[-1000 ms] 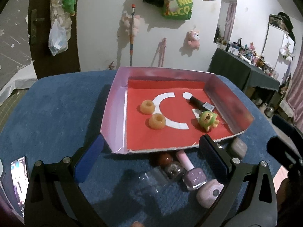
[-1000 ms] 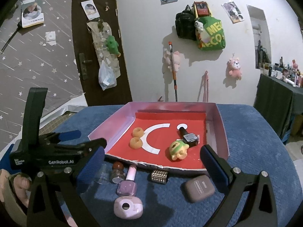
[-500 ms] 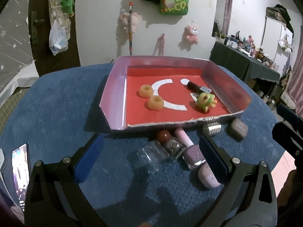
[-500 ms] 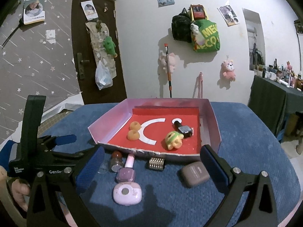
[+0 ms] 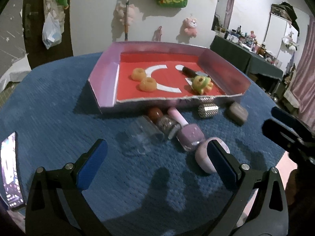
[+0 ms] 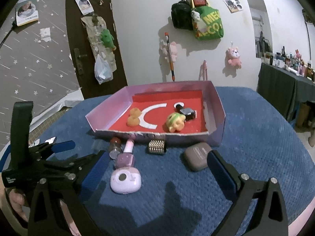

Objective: Organize rigid objects
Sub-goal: 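Withdraw both open tools from the box back over the table items, then grasp the clear glass cup with the left tool while the right tool grasps the pink compact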

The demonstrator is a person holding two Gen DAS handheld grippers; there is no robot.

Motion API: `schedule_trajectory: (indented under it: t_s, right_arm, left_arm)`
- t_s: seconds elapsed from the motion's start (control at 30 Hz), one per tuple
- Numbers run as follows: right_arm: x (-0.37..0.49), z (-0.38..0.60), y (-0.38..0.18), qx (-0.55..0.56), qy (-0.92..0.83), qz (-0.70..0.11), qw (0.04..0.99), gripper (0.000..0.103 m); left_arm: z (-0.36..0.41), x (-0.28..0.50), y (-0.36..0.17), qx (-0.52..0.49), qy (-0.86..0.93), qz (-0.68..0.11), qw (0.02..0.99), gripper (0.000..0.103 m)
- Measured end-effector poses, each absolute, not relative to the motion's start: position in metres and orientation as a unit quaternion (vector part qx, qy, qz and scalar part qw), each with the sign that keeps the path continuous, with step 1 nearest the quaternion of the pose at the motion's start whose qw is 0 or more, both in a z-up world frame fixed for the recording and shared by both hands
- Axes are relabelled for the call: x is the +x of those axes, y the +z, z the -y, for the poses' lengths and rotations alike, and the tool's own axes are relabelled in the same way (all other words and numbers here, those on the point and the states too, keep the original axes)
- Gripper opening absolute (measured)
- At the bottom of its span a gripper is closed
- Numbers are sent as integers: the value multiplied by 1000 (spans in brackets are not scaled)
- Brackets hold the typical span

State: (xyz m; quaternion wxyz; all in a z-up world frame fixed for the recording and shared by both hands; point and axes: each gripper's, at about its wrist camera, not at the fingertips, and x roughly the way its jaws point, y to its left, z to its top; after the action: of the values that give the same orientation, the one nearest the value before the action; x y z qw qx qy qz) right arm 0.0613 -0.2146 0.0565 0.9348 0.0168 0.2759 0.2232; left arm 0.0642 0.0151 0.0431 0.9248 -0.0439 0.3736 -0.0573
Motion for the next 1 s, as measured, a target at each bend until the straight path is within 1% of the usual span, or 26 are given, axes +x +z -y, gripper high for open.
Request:
schedule_trajectory:
  t_s: [0.17,0.33,0.6,0.7,0.77,0.8,0.9,0.97,1.0]
  right_arm:
    - [63,214,44,15,223,-294,929,95]
    - [64,212,30,16,228,-313,922,95]
    - [59,183,10,-2,265,-335,904,91]
    - [61,175,3,-8,270,-343,900,88]
    - [62,169,-1,-13,270,-347,898,84]
    - [63,168,-3,-14,270,-348,897,83]
    - [67,163,-5,-16,269,-350,897,81]
    - [68,160,-5,-21,266,-347,899,78]
    - [68,159,-6,-22,266,-347,899,77]
  left_arm:
    - [-12,59,37,-36,-54,-378,924,103]
    - [-25,64,34,-45,-32,-381,923,103]
    - [-43,83,22,-70,-27,-402,913,102]
    - [-46,91,18,-72,-22,-406,911,100]
    - [-46,96,17,-76,-25,-409,909,96]
    - [-46,98,16,-78,-27,-411,908,93]
    - [-45,102,16,-87,-36,-411,907,93]
    - [-42,102,16,-86,-41,-408,908,93]
    - [-42,102,15,-84,-42,-408,908,90]
